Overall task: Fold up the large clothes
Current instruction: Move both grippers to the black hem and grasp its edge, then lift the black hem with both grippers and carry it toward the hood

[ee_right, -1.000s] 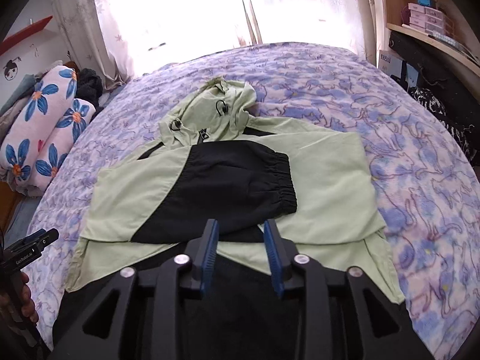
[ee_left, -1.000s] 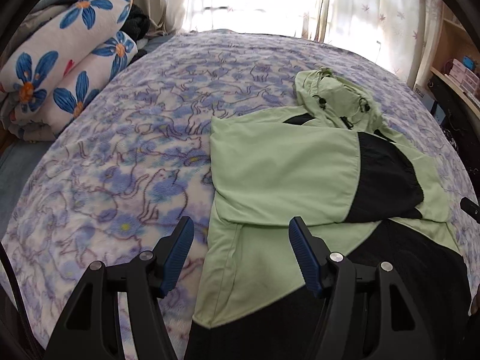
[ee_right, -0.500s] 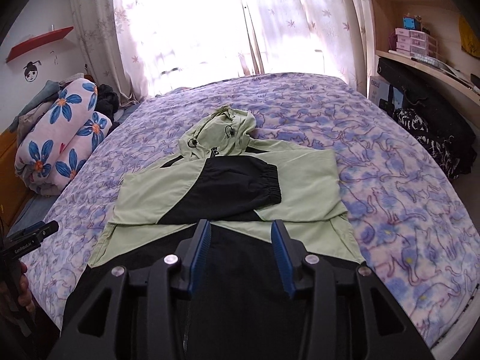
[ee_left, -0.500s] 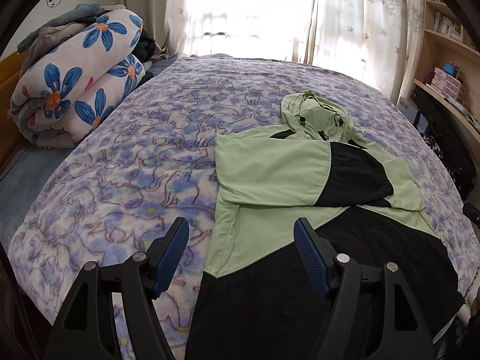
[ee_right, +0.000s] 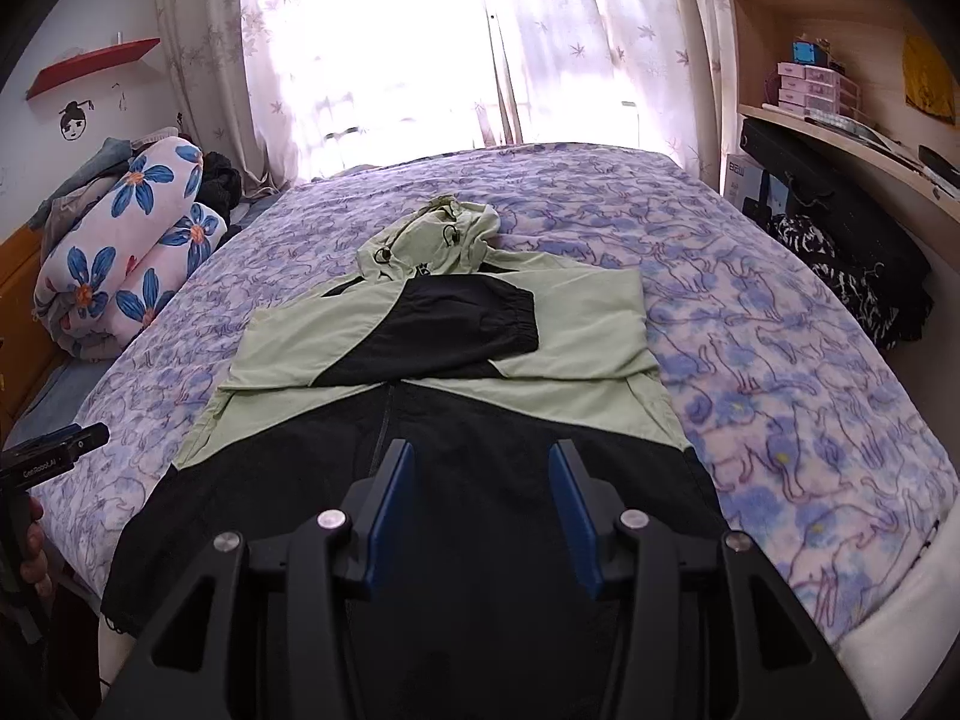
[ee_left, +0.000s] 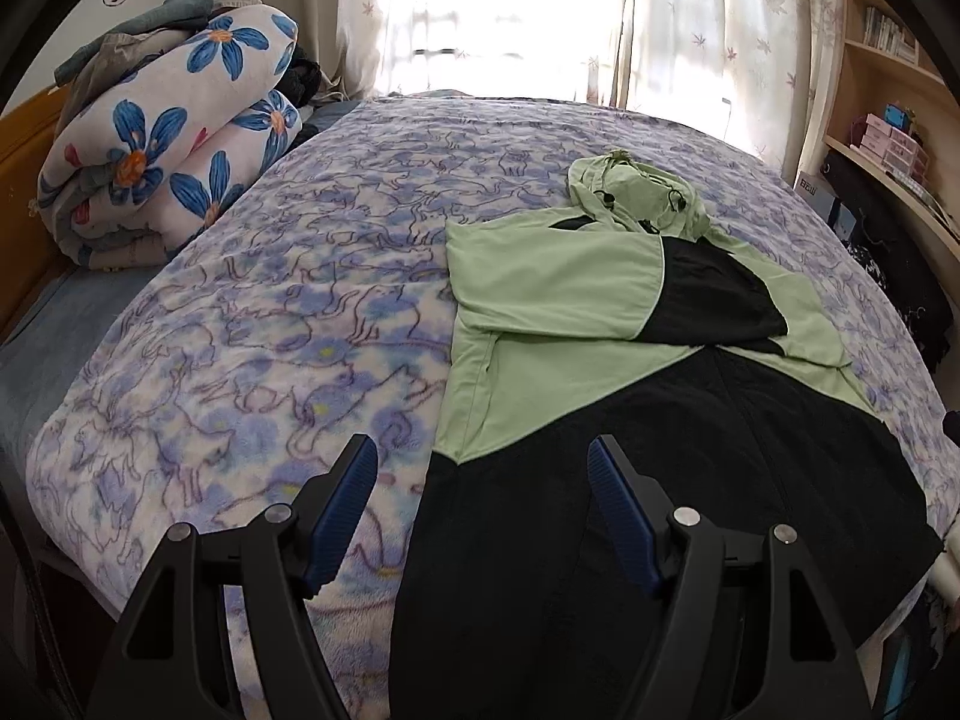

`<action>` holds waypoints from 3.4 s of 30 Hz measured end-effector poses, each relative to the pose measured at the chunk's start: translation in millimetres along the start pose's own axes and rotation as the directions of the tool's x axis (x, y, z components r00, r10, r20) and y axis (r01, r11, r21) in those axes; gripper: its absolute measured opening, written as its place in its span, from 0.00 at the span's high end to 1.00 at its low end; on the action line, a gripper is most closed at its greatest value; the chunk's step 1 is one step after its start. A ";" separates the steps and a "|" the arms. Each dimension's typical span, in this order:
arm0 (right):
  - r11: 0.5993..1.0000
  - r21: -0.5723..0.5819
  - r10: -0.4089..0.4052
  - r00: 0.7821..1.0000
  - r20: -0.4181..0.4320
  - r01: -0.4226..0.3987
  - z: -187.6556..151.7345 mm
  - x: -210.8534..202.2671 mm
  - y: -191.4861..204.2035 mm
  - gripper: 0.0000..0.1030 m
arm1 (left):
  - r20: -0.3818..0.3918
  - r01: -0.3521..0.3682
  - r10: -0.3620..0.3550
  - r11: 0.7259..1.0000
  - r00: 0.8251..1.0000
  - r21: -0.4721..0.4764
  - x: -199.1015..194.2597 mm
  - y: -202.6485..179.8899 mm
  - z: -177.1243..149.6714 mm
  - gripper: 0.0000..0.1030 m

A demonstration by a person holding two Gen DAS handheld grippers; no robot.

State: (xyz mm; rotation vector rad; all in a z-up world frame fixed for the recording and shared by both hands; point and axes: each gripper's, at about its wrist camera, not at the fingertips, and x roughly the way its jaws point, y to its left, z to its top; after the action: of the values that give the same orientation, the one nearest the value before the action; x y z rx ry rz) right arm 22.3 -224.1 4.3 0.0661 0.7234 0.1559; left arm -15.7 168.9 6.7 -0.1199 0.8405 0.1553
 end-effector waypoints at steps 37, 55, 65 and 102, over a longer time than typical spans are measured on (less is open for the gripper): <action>0.973 0.214 -0.014 0.941 -0.337 0.090 -93.1 39.5 -162.4 0.41 | -0.279 0.233 -0.261 0.964 0.924 -0.129 55.9 61.6 -105.2 0.27; 0.968 0.218 0.201 0.908 -0.368 -0.125 -101.9 55.4 -132.0 0.57 | -0.337 0.352 -0.390 0.920 0.857 -0.171 57.4 54.3 -116.5 0.27; 0.991 0.130 0.083 0.936 -0.342 -0.040 -87.1 44.0 -104.4 0.84 | -0.327 0.285 -0.357 0.926 0.875 -0.247 50.2 46.3 -103.7 0.94; 0.923 0.361 0.230 0.944 -0.235 -0.135 41.2 28.0 -106.6 0.84 | -0.067 0.319 -0.361 0.886 0.930 -0.337 12.9 86.1 62.6 0.97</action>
State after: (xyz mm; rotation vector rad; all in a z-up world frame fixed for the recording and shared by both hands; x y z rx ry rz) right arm 83.0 -324.9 4.6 0.4533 1.0172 0.2217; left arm 22.7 265.1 34.6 -0.5885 0.9036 -0.0505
